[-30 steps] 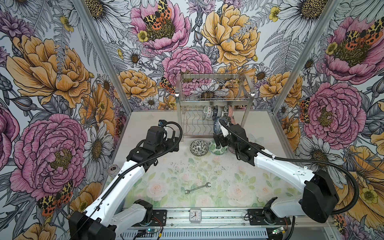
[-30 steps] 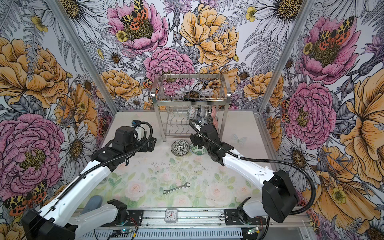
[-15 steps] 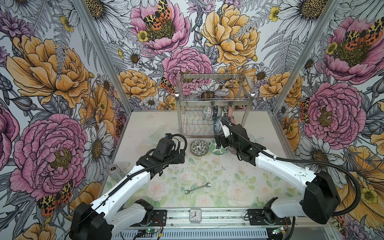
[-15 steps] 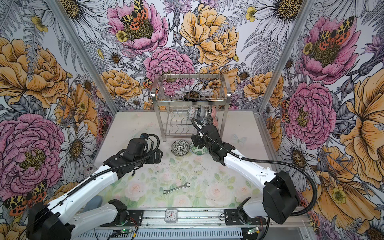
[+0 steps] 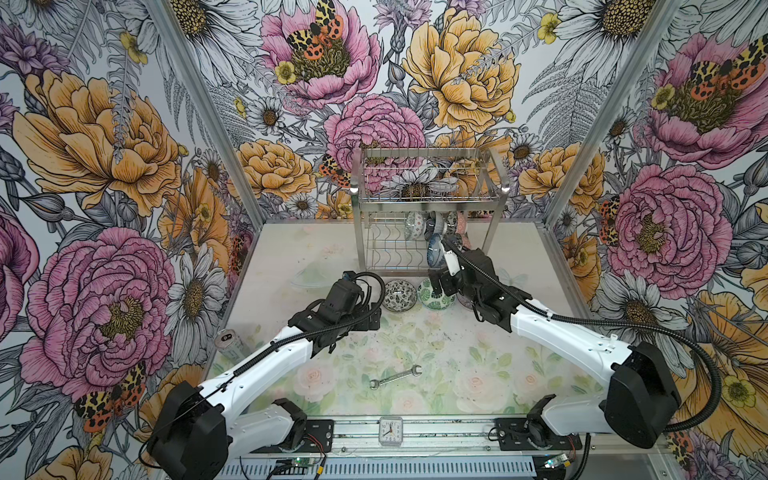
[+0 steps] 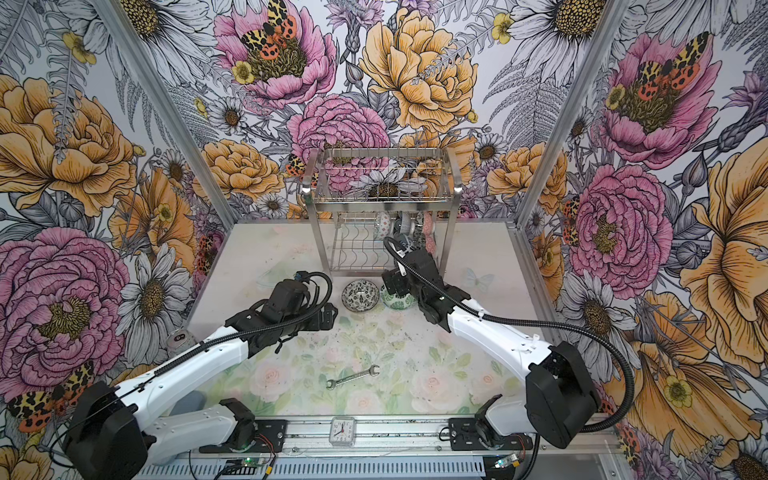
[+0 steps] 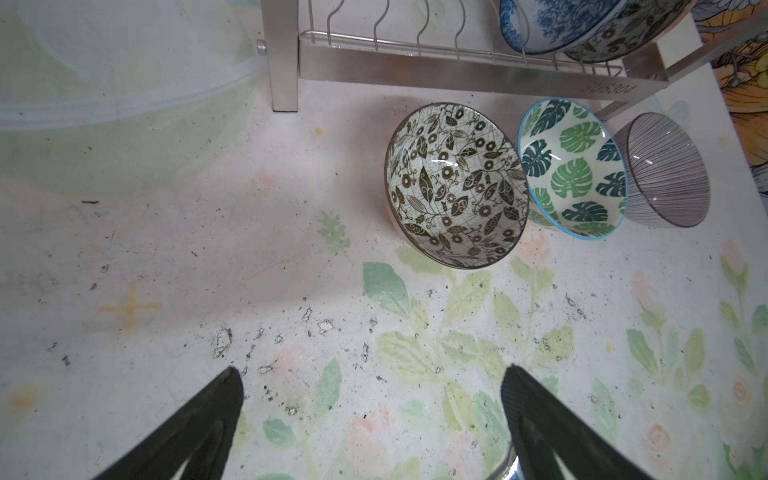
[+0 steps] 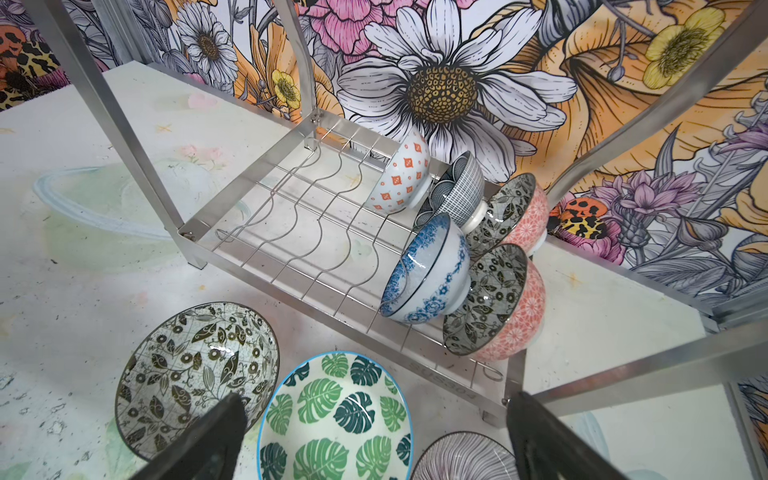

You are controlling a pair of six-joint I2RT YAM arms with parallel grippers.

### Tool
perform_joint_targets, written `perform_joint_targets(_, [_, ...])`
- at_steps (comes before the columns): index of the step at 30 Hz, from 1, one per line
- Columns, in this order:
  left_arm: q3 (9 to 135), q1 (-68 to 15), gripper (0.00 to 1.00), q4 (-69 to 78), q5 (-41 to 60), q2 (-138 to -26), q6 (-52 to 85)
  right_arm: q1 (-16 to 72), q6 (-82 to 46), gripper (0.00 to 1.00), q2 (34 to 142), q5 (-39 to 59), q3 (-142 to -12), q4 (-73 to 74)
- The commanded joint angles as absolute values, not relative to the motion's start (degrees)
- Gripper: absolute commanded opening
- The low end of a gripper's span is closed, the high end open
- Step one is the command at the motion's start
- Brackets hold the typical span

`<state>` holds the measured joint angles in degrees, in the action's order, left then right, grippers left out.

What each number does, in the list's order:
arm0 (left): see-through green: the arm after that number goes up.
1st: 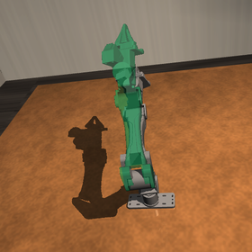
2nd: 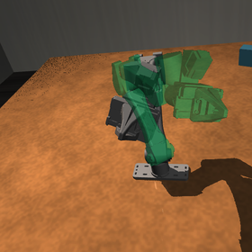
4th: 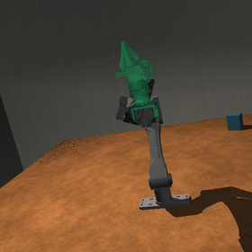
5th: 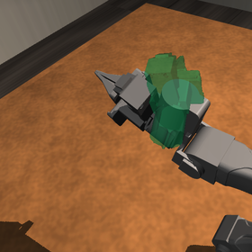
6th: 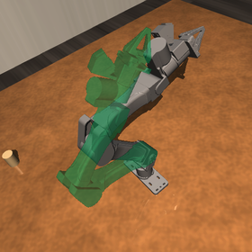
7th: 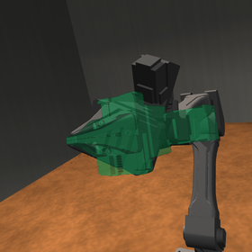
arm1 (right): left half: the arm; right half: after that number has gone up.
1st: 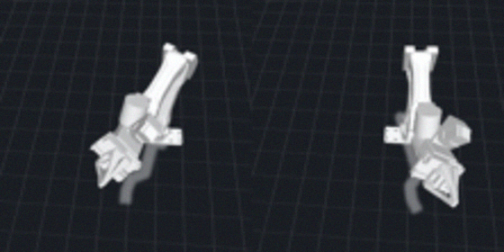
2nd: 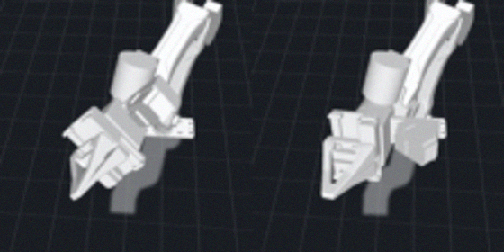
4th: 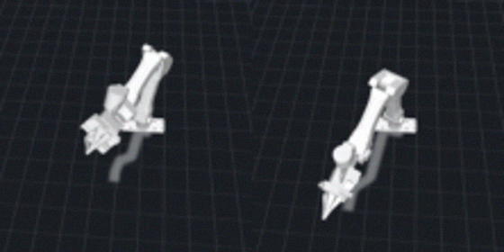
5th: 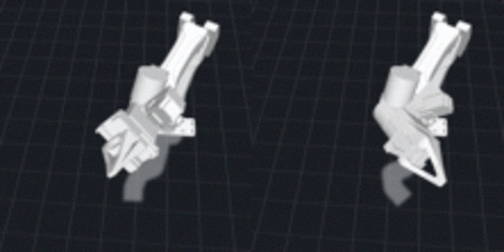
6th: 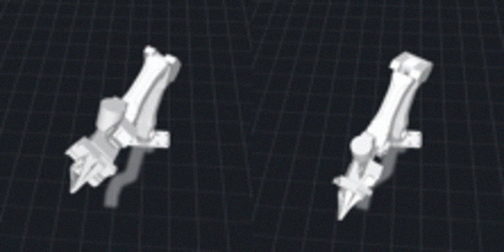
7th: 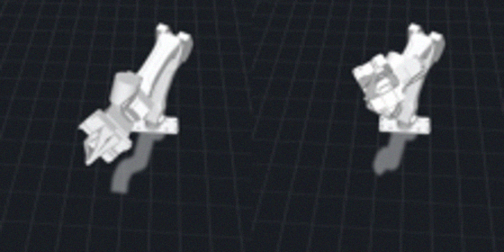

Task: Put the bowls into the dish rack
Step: 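Open and draw back the right gripper while the left gripper moves to the leaf bowl, then lower the left gripper onto the rim of the black-and-white leaf-pattern bowl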

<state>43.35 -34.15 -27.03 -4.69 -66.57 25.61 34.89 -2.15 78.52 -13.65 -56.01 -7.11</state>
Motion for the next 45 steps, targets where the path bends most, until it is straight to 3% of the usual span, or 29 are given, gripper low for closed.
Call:
perform_joint_targets(1, [42.9,-34.4,0.99,-21.2,-4.0,-68.8,26.2,34.6,-3.1,1.0,77.3,-13.3,-55.3,-7.3])
perform_joint_targets(12, [50.8,-34.6,0.99,-18.7,-2.9,-82.7,24.0,34.6,-3.3,1.0,75.7,-14.1,-54.2,-7.6])
perform_joint_targets(27, [55.7,-32.0,0.97,-15.5,-1.7,-93.2,23.7,34.5,-3.7,1.0,74.7,-14.8,-52.9,-8.3])
perform_joint_targets(34, [57.2,-31.7,0.85,-15.2,-1.1,-96.0,23.3,34.6,-3.7,1.0,74.9,-15.0,-52.7,-8.3])
perform_joint_targets(45, [58.6,-31.0,0.54,-14.7,0.0,-98.7,23.2,34.5,-3.5,1.0,75.0,-15.4,-52.3,-8.3])
